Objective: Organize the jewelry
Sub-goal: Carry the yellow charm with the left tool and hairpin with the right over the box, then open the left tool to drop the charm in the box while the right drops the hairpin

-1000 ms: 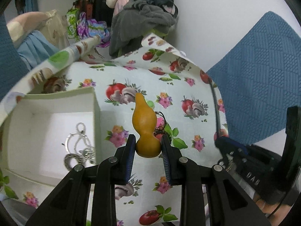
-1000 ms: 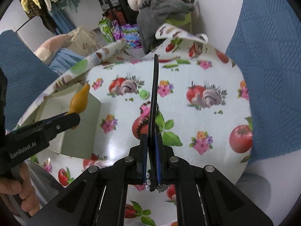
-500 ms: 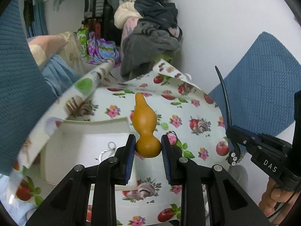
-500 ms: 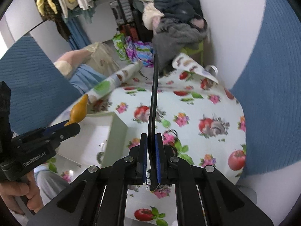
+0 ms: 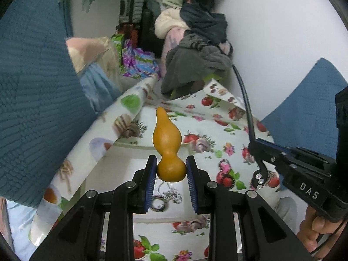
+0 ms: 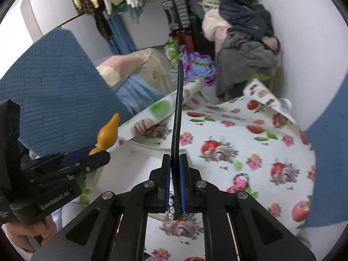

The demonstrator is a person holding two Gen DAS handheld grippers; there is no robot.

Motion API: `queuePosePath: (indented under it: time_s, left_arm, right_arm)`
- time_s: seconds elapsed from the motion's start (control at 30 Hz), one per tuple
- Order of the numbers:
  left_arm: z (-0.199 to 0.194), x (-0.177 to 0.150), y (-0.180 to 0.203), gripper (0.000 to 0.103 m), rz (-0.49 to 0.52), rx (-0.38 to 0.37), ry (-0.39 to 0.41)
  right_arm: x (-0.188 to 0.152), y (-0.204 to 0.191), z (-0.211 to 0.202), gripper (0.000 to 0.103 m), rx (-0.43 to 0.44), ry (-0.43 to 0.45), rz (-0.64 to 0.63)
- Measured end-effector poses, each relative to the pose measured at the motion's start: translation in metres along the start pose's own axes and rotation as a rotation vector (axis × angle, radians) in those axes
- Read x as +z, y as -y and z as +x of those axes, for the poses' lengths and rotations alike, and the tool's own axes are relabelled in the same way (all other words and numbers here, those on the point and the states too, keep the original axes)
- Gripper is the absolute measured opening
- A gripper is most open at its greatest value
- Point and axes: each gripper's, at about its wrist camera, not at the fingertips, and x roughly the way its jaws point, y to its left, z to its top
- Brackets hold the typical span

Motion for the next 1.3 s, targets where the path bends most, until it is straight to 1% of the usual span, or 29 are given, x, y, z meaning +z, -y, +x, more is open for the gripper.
queuePosePath:
  time_s: [0.17, 0.27, 0.43, 0.53, 0.77, 0.87, 0.97, 1.23, 1.27, 1.3]
  left_arm:
    - [0.022, -0.014, -0.027, 0.027, -0.038, 0.012, -0.038]
    - [0.038, -0.023, -0.044, 0.027, -0.068, 0.005, -0.069]
    - [0.072, -0.041, -0.068, 0.027, -0.105, 0.005, -0.122]
    - [0.091, -0.051, -0.076, 0.027, -0.132, -0.004, -0.155]
    - [0.12, -0.064, -0.084, 0.027, -0.146, -0.011, -0.211]
    - [0.125, -0.067, -0.083, 0.027, -0.14, -0.007, -0.223]
    - [0.126, -0.069, -0.083, 0.027, -0.144, -0.006, -0.226]
    - [0.107, -0.06, -0.077, 0.029, -0.148, 0.002, -0.192]
    - [0.103, -0.058, -0.077, 0.03, -0.148, 0.007, -0.188]
    - [0.1, -0.056, -0.075, 0.035, -0.146, 0.007, -0.183]
  right_arm:
    - [-0.009, -0.018, 0.04, 0.006, 0.044, -0.07, -0.012]
    - [-0.017, -0.025, 0.063, 0.006, 0.063, -0.115, -0.013]
    - [-0.029, -0.03, 0.095, 0.006, 0.08, -0.173, -0.018]
    - [-0.038, -0.03, 0.11, 0.006, 0.079, -0.203, -0.022]
    - [-0.056, -0.027, 0.142, 0.006, 0.065, -0.276, -0.028]
    - [-0.061, -0.025, 0.151, 0.006, 0.065, -0.302, -0.027]
    - [-0.063, -0.023, 0.155, 0.006, 0.063, -0.309, -0.024]
    - [-0.055, -0.022, 0.141, 0.008, 0.072, -0.277, -0.032]
    - [-0.052, -0.021, 0.136, 0.008, 0.076, -0.269, -0.028]
    - [-0.05, -0.02, 0.132, 0.009, 0.079, -0.259, -0.024]
